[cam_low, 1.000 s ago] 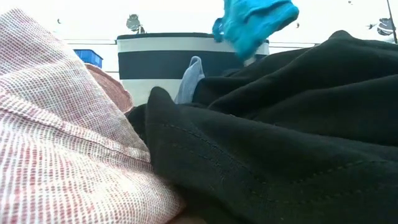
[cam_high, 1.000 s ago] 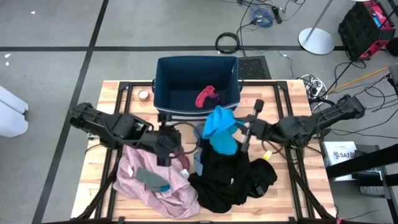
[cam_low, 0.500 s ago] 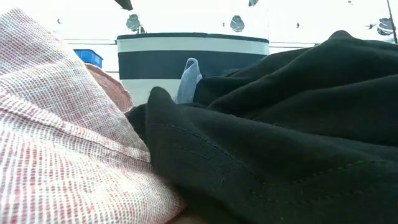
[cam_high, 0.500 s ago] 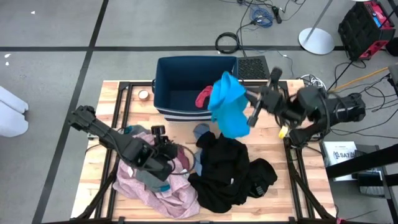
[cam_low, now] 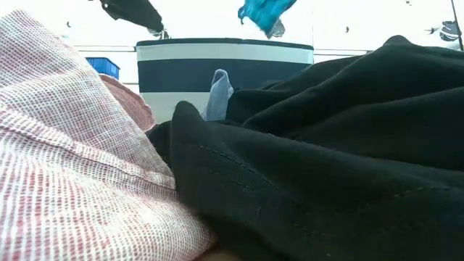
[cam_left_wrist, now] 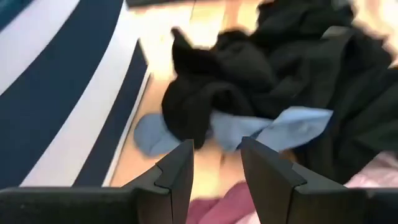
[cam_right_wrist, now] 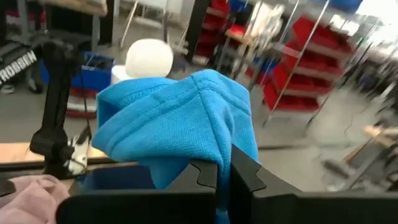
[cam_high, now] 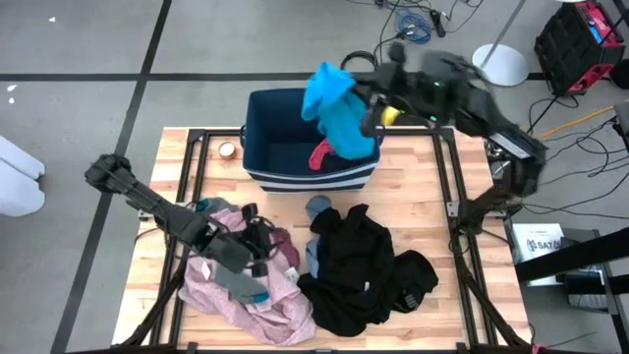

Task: Sort clothes
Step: Put the blue shorts into the blue laundry bin

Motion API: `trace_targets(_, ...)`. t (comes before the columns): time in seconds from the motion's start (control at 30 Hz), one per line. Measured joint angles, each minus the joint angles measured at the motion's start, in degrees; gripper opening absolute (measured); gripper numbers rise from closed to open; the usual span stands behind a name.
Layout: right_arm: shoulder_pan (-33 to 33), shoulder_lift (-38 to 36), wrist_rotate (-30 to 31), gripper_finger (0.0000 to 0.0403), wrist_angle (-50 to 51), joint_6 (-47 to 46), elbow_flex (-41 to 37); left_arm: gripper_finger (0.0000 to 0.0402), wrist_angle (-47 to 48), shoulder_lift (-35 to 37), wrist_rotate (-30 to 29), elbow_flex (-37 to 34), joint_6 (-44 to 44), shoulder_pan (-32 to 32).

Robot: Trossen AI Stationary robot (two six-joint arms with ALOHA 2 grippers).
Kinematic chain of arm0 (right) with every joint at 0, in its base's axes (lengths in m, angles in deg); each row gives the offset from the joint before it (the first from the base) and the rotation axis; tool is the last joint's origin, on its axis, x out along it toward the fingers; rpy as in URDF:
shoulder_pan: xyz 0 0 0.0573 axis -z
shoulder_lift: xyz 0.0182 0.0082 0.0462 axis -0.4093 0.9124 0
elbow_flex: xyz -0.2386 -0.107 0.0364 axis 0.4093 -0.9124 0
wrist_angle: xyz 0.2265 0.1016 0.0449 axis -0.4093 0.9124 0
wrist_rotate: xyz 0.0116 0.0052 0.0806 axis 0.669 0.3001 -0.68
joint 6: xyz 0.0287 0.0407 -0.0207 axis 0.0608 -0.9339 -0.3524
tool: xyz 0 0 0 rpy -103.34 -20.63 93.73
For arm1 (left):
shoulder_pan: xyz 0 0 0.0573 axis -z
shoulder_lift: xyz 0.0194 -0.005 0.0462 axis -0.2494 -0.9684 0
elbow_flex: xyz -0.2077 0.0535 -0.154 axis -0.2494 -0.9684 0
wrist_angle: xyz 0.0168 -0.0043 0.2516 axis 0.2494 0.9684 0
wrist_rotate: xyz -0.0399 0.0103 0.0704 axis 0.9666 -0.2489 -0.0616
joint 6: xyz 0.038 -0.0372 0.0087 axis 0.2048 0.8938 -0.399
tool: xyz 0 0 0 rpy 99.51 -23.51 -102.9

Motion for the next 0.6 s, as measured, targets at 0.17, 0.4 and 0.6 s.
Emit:
trace_targets(0.17,5.11,7.69,-4.21,0.0,-0.51,-1.25,2.3,0.0144,-11.34,3.65,1.62,-6.41,-4.42,-1.16)
trace_targets(0.4,9.98,16.44,-8.33,0.0,-0.66,-3.93,2.3,0.0144,-13.14,4.28,3.06,-8.21,-5.52,-1.81)
trace_targets(0.6,12.67,20.01,-8.42,0.0,5.84,-3.95,2.3,0.0144,-13.09,4.28,3.17,-8.21,-5.83,-1.81)
